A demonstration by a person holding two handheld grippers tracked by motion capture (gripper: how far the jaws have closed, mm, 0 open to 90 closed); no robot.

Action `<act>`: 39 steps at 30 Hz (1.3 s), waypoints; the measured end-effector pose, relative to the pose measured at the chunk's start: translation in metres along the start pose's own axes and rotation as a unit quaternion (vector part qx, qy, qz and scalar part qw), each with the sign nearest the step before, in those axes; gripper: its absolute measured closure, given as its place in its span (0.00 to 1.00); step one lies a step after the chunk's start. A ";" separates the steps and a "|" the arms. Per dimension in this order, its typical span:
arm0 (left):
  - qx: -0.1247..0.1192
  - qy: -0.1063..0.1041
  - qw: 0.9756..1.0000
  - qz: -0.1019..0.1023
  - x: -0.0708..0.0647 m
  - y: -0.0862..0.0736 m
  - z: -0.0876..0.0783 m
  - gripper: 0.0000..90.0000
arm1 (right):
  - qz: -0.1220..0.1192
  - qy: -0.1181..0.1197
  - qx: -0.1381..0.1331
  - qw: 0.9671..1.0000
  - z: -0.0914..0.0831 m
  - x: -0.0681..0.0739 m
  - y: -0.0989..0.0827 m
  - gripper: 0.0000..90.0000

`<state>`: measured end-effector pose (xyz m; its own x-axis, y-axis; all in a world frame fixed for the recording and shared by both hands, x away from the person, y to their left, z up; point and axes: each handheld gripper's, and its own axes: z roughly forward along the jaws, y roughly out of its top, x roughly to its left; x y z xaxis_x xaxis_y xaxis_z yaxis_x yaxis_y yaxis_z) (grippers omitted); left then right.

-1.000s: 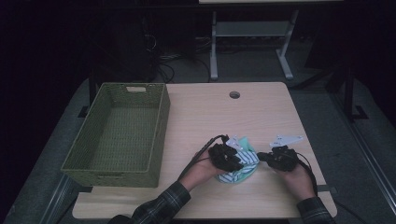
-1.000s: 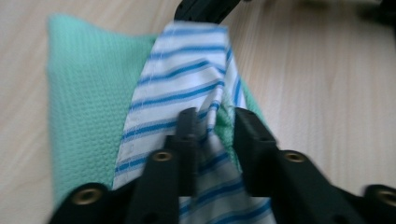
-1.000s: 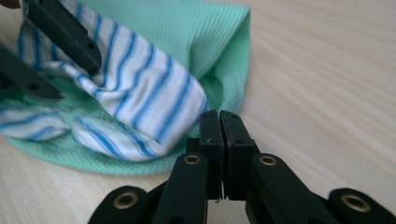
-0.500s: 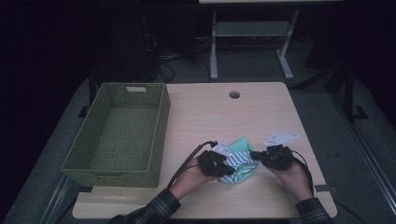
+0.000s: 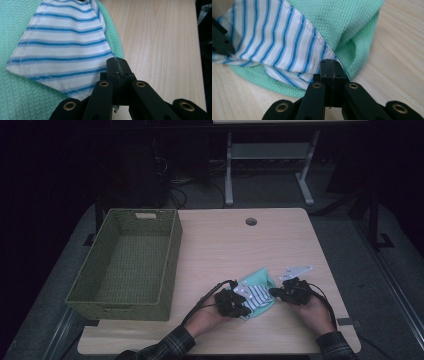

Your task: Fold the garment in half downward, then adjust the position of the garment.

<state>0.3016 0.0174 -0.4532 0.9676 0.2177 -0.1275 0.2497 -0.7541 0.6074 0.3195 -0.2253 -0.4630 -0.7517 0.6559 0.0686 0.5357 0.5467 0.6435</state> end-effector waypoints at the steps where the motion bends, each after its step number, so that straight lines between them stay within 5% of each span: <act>1: 0.001 0.002 1.000 -0.002 0.001 -0.001 -0.001 1.00 | -0.002 0.000 0.001 1.000 0.000 0.001 0.000 1.00; 15: 0.013 0.054 0.998 -0.019 0.029 -0.009 -0.016 1.00 | -0.013 0.022 0.003 1.000 0.001 0.013 0.001 1.00; 19: 0.015 0.055 0.998 -0.015 0.030 -0.007 -0.019 0.97 | -0.014 0.027 -0.012 0.999 -0.003 0.014 0.003 1.00; 24: -0.011 0.062 0.998 -0.026 0.038 0.001 -0.032 0.95 | -0.011 0.025 -0.037 0.999 -0.012 0.010 0.011 1.00; 32: -0.046 0.106 0.991 -0.062 0.067 0.009 -0.056 0.95 | -0.008 0.007 -0.071 0.997 -0.016 -0.007 0.035 1.00; 39: -0.042 0.122 0.988 -0.080 0.087 0.012 -0.047 0.94 | 0.003 -0.006 -0.066 0.998 0.006 -0.024 0.052 1.00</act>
<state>0.3869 0.0565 -0.4206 0.8759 0.4808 -0.0405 0.3853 -0.6466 0.6584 0.3680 -0.2091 -0.4358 -0.7435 0.6658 0.0635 0.4844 0.4705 0.7376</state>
